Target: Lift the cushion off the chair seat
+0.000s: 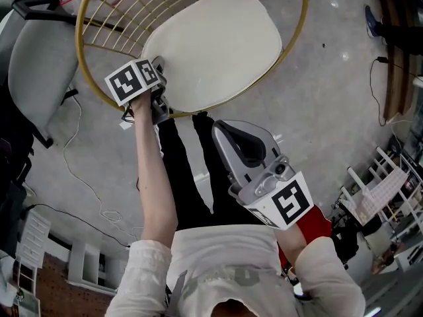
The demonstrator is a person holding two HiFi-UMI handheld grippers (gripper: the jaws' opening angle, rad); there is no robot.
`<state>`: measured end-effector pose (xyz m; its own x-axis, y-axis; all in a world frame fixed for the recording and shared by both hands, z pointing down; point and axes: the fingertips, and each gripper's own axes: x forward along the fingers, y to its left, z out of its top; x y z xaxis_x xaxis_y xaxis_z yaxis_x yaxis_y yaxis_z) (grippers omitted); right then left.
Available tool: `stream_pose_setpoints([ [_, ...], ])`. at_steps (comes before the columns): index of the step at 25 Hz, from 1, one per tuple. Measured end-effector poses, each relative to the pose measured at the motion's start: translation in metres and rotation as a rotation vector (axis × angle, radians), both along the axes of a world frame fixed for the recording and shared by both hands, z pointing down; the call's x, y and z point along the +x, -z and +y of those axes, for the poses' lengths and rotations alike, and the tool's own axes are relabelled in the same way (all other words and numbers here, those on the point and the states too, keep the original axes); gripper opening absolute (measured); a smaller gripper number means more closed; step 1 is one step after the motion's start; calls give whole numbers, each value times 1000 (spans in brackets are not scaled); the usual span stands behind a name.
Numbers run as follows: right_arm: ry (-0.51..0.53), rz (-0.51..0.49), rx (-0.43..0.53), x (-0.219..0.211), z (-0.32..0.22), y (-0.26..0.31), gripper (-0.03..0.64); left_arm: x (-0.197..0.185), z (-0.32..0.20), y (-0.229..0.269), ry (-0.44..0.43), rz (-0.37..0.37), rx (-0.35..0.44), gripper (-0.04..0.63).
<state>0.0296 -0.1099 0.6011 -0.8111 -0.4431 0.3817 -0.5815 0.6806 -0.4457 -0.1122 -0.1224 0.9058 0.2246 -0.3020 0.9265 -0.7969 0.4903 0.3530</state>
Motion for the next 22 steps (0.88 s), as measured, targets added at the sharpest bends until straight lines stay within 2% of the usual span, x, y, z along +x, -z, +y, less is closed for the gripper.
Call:
stream_pose_setpoints([
  [8, -9, -2, 4, 1, 1, -4, 17, 5, -1, 3, -5, -30, 78, 222],
  [13, -7, 3, 5, -2, 4, -5, 17, 1, 2, 15, 13, -79, 86, 207],
  [16, -5, 3, 5, -4, 5, -6, 17, 2, 3, 25, 16, -79, 95, 200],
  [22, -2, -5, 12, -10, 1, -5, 17, 9, 0, 46, -31, -52, 128, 96],
])
